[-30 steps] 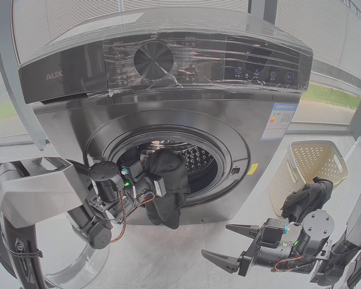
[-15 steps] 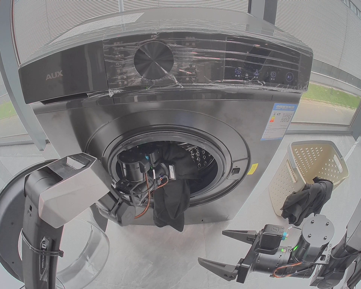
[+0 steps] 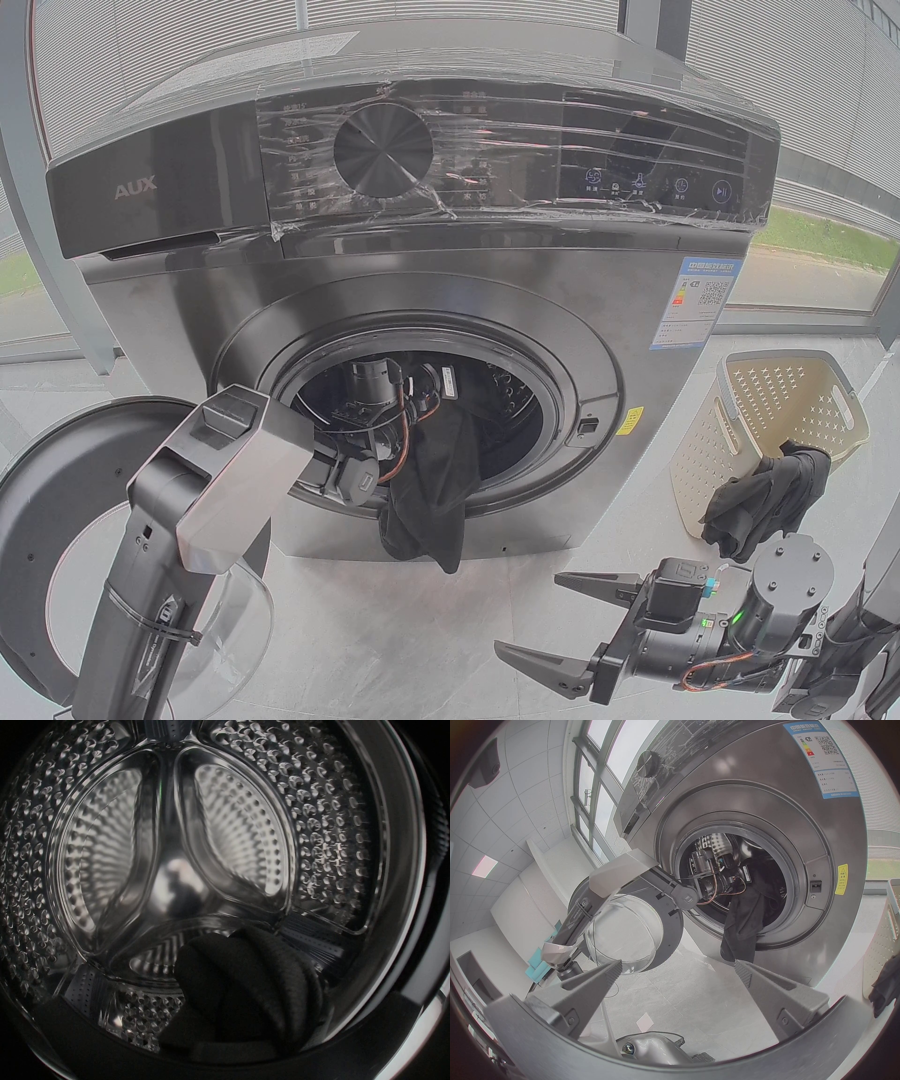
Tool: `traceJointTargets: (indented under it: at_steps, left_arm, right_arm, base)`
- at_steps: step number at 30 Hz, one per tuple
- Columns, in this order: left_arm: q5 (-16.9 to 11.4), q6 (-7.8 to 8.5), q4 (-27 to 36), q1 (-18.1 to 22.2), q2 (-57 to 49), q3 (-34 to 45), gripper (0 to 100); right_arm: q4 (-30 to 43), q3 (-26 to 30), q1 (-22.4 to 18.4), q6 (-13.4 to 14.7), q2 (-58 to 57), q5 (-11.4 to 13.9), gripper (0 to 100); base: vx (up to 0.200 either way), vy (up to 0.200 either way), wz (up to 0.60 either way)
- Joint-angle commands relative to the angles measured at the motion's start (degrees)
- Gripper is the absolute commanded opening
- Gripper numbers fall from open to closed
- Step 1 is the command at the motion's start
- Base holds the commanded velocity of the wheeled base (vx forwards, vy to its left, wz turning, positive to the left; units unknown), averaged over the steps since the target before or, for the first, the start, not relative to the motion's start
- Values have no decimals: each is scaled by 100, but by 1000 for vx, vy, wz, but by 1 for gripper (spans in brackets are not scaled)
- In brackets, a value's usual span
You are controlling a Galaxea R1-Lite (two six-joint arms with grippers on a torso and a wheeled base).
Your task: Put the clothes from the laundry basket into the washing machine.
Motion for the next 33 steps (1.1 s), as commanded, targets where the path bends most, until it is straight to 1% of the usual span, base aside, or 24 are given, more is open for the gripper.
traceJointTargets:
  at_steps: [1,5,6,10,13,15,18,19,20,22,25,26,28,30,33]
  left_arm:
    - [294,-1,550,171,808,-1287,0]
    - [312,-19,699,241,800,-1463,0]
    - [320,-63,699,241,782,-1445,100]
    - [320,-168,699,188,677,-1217,100]
    - [303,-177,761,100,281,-531,100]
    - [180,-186,1007,-14,-132,181,100]
    - [-128,-186,1393,-102,-651,972,100]
    - [-189,-186,1481,-110,-765,1130,100]
    - [-189,-186,1481,-110,-765,1130,100]
    - [-330,-142,1842,-137,-1152,1640,100]
    - [-550,-107,2176,-190,-1398,1982,100]
    - [-585,-98,2272,-198,-1424,2044,100]
    - [-594,-54,2387,-198,-1415,2088,100]
    - [-594,34,2422,-190,-1371,2088,100]
    - [-585,69,2431,-190,-1213,2097,100]
  right_arm:
    - [-4,0,-19,-1,7,4,100]
    - [-4,0,-1,-1,7,4,100]
    - [-4,0,-10,-1,7,4,100]
    - [-4,0,-27,-1,7,4,100]
    - [-4,0,-10,-1,16,4,100]
    - [-4,8,-1,-1,7,4,100]
    - [-4,26,-10,-1,7,4,100]
    - [-4,26,-1,-1,7,4,100]
    - [-4,26,-1,-1,7,4,100]
    - [-4,26,25,-1,7,4,100]
    - [-4,17,25,-1,7,4,100]
    - [-4,26,34,-1,-2,4,100]
    - [-4,17,34,-1,-11,4,100]
    - [-4,17,34,-1,-19,4,100]
    - [-4,17,34,-1,-28,4,100]
  base:
    - [0,0,0]
    - [0,0,0]
    - [0,0,0]
    - [0,0,0]
    - [0,0,0]
    - [0,0,0]
    - [0,0,0]
    - [0,0,0]
    - [0,0,0]
    - [0,0,0]
    - [0,0,0]
    - [0,0,0]
    - [0,0,0]
    - [0,0,0]
    - [0,0,0]
